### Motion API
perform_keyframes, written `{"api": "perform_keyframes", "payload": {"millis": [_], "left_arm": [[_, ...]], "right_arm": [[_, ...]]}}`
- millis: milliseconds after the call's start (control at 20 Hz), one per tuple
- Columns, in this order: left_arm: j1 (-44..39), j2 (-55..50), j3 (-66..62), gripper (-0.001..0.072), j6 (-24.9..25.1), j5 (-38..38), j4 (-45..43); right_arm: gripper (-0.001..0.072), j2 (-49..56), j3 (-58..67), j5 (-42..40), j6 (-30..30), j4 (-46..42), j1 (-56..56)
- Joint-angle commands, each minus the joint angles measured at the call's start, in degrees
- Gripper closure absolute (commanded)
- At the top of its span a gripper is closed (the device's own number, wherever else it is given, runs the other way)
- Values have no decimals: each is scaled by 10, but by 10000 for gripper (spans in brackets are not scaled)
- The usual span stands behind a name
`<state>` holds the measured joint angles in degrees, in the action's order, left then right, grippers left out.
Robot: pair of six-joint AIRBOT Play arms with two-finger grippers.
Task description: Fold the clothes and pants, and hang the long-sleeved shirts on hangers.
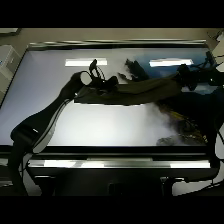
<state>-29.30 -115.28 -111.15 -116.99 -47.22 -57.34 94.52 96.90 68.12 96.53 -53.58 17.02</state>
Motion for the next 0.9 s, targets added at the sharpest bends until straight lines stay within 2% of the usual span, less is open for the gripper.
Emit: {"api": "perform_keyframes", "payload": {"millis": [0, 100, 500, 750, 800, 850], "left_arm": [[-79, -61, 0, 695, -80, 123, 77], [-107, -85, -2, 695, -113, 156, 94], [-137, -151, -70, 697, -228, 156, 96], [-134, -153, -70, 697, -240, 156, 103], [-130, -149, -70, 696, -229, 155, 121], [-123, -140, -70, 696, -194, 154, 147]], "right_arm": [[681, -44, 0, 43, 2, -16, 18], [681, -61, 0, 53, 3, -17, 18], [681, -113, 0, 84, 16, -16, 18], [681, -133, 0, 88, 21, -12, 18], [681, -133, 0, 90, 22, -12, 18], [681, -133, 0, 88, 26, -12, 18]]}}
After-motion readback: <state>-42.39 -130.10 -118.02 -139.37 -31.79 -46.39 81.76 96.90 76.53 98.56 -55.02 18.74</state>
